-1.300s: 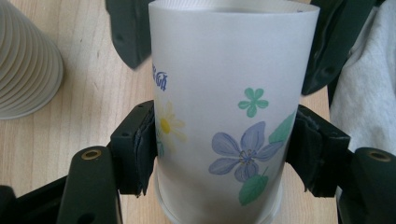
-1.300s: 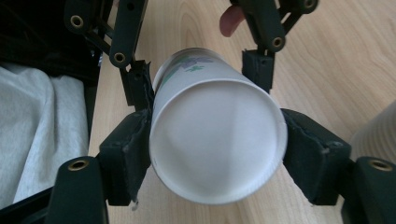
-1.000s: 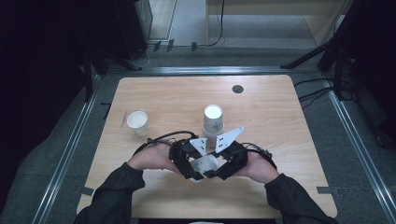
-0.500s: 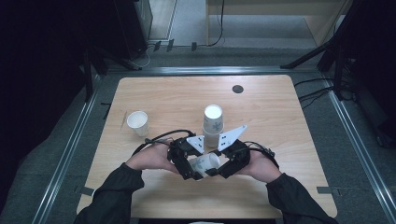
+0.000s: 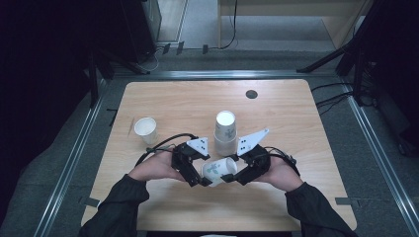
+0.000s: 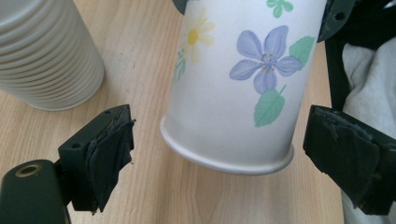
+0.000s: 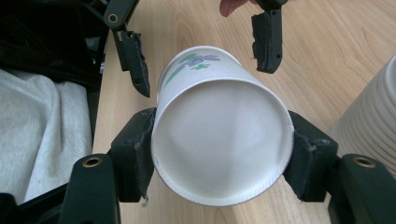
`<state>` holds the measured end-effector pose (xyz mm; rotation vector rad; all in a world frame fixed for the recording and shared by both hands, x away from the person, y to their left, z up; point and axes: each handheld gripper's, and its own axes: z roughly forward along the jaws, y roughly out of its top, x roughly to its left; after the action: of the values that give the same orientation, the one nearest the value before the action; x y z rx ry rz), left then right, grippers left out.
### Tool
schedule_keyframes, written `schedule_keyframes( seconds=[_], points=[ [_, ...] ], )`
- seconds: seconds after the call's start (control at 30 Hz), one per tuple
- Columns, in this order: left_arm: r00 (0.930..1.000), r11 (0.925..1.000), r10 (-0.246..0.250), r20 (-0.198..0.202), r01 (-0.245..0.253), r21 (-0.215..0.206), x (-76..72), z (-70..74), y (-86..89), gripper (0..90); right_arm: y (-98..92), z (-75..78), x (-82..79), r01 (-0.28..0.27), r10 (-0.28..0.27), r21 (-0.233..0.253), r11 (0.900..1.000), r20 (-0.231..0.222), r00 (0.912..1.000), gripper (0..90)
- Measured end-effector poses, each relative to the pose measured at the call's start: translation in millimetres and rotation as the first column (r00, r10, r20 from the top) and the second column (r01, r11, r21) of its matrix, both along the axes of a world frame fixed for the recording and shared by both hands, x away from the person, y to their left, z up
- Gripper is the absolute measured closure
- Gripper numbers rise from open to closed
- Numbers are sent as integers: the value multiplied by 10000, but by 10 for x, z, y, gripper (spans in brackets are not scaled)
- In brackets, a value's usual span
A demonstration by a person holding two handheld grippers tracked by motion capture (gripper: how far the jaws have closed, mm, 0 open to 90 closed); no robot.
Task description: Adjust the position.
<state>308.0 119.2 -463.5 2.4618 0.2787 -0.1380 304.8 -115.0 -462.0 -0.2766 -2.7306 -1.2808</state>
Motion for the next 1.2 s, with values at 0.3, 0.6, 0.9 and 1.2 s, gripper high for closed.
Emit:
schedule_keyframes(
  seconds=[0.3, 0.6, 0.9, 1.2],
  points=[
    [9993, 9956, 319, -197, -335, -876, 22, -34, 70, 86, -16, 68, 7, 58, -60, 229, 9997, 80, 9999, 350],
    [9994, 9913, 231, -245, -261, -1289, 14, -106, -6, 86, 4, 116, 15, 3, -5, 507, 9987, 36, 10000, 351],
    [9999, 9830, 113, -115, -132, -1830, -3, -88, 2, 154, 1, 125, 22, -12, 16, 657, 9978, -54, 10000, 350],
    [9995, 9826, -204, 235, 244, -1842, -24, -66, 15, 253, 10, 116, 20, -17, 22, 599, 9982, -90, 10000, 352]
  ],
)
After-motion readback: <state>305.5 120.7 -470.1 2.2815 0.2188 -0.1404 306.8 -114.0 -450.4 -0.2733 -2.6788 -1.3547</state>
